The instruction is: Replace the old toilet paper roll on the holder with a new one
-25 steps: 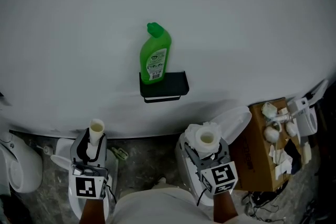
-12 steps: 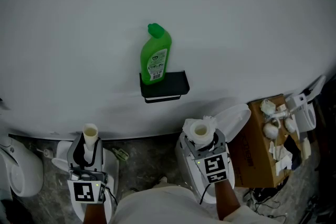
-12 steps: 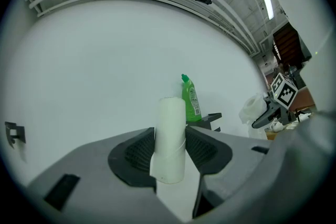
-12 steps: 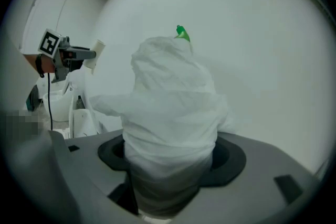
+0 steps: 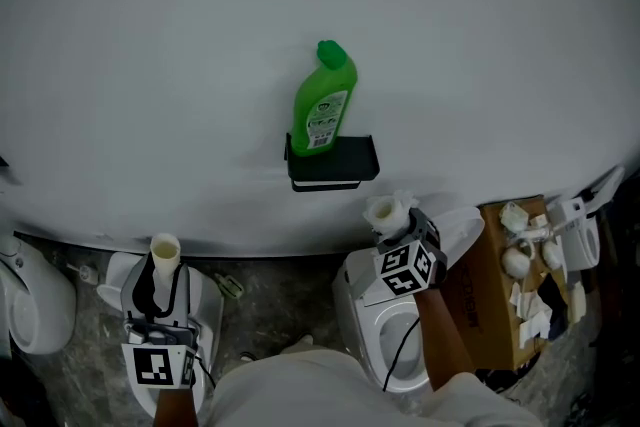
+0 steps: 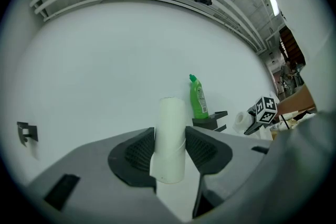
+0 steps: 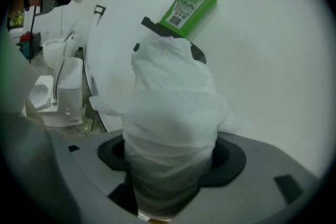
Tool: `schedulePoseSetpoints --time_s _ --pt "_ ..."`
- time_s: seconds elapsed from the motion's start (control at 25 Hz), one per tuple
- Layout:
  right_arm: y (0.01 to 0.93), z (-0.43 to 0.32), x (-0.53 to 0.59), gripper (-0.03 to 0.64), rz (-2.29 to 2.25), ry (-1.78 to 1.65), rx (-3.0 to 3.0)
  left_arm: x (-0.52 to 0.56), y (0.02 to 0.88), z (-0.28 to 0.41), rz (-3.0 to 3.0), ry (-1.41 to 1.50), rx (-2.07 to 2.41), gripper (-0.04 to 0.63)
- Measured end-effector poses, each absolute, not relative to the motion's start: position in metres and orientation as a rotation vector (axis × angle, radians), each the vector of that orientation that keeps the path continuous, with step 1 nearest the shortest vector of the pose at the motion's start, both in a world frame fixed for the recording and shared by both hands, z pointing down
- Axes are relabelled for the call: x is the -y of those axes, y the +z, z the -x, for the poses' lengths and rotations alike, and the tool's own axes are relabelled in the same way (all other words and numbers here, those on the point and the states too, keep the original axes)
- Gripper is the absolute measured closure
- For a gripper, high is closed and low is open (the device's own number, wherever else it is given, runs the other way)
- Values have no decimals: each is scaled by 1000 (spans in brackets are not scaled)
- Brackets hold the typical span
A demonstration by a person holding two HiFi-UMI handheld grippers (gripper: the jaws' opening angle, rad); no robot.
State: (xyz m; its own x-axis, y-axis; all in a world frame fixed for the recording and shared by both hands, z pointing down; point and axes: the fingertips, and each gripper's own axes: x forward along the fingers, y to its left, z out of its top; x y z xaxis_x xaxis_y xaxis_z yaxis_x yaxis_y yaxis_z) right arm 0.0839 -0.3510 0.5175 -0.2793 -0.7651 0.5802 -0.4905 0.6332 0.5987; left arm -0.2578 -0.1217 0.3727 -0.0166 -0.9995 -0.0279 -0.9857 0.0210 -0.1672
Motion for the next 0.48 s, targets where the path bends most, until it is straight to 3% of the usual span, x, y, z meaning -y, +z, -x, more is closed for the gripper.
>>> schedulePoseSetpoints --time_s 0.48 --pt "521 -62 400 287 -891 -600 1756 94 383 272 2039 -182 -2247 411"
